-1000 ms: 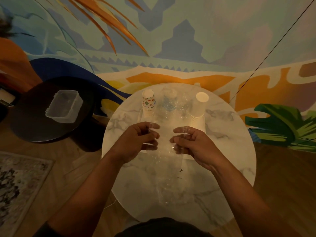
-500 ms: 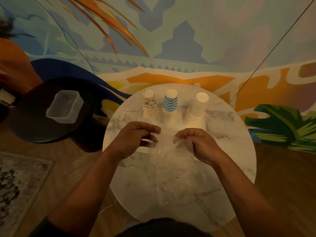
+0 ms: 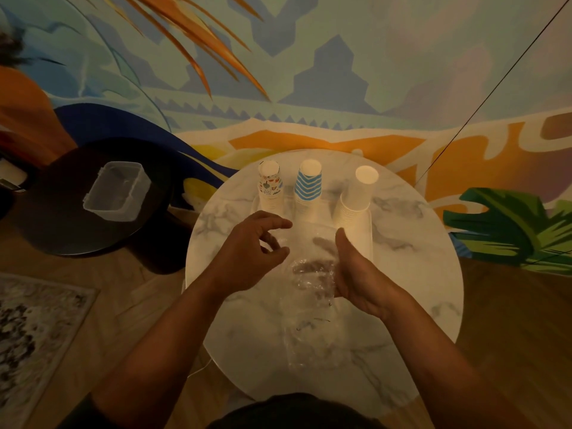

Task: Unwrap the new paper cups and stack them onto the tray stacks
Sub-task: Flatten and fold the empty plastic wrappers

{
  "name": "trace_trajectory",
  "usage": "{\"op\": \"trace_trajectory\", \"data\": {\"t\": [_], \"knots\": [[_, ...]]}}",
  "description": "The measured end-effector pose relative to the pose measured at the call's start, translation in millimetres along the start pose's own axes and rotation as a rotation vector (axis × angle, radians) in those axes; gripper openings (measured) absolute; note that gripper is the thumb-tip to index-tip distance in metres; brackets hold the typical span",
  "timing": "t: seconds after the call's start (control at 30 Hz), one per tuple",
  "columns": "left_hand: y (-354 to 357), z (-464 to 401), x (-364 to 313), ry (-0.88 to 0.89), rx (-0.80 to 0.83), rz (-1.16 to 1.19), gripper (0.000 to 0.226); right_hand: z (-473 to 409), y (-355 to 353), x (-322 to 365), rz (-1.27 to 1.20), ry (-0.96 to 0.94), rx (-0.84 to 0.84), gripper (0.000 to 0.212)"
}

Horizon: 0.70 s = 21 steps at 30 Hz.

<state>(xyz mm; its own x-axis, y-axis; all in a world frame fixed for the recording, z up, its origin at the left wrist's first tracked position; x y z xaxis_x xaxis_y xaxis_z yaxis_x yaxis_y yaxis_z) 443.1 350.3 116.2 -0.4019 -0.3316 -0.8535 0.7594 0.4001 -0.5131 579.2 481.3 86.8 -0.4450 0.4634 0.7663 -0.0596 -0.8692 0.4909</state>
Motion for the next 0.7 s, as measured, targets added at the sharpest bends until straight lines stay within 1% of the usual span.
{"op": "trace_trajectory", "data": {"t": [0.07,0.1,0.17,0.23,0.27,0.3,0.33,0.4,0.43,0.53,0.6,0.7], "knots": [[2.1,1.4,-2.8,0.011,-0.004,0.018,0.054,1.3,0.2,-0.7,0.092,-0.032,-0.035,0.036],[2.9,2.1,-3.2,0.004,-0.007,0.067,0.06,0.8,-0.4,-1.7,0.127,-0.051,-0.07,0.035],[4.0,3.4,1.4,-0.059,-0.011,0.239,0.073,0.4,-0.6,-3.3,0.155,-0.08,-0.125,0.041],[8.3,6.0,9.6,-0.179,0.042,0.425,0.086,0.6,-2.9,-2.8,0.158,-0.114,-0.172,0.038],[12.1,7.4,13.4,-0.24,0.094,0.491,0.087,0.6,-5.5,-3.0,0.156,-0.126,-0.19,0.036],[15.9,9.3,15.5,-0.283,0.147,0.548,0.081,0.4,-7.8,-3.1,0.147,-0.137,-0.197,0.035],[19.2,11.1,16.0,-0.302,0.189,0.6,0.071,0.5,-9.3,-3.2,0.131,-0.148,-0.196,0.034],[22.6,12.6,14.8,-0.295,0.228,0.668,0.049,-0.3,-12.6,-5.6,0.093,-0.159,-0.185,0.035],[23.4,12.9,14.7,-0.289,0.229,0.693,0.043,-0.6,-13.6,-6.4,0.082,-0.162,-0.185,0.036],[23.1,12.2,20.0,-0.304,0.182,0.814,0.036,-2.3,-15.7,-5.8,0.033,-0.203,-0.167,0.042],[21.4,11.0,23.3,-0.317,0.142,0.887,0.033,-3.0,-17.0,-5.5,-0.019,-0.216,-0.146,0.04],[14.5,9.4,24.0,-0.308,0.106,0.868,0.025,-2.3,-23.0,-9.8,-0.083,-0.2,-0.152,0.035]]}}
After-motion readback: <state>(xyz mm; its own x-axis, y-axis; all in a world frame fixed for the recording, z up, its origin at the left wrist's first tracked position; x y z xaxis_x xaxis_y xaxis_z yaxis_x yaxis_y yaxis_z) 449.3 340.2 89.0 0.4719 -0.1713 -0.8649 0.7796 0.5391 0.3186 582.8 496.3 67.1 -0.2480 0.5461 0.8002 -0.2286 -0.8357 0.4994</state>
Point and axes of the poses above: each hand's wrist, its own z-axis away from the middle knuckle, its own y-axis out of the palm, x = y × z, the point moved 5 cm from there along -z, towards the middle knuckle, and after that the axes turned 12 degrees about x, right-handed, at the moved point
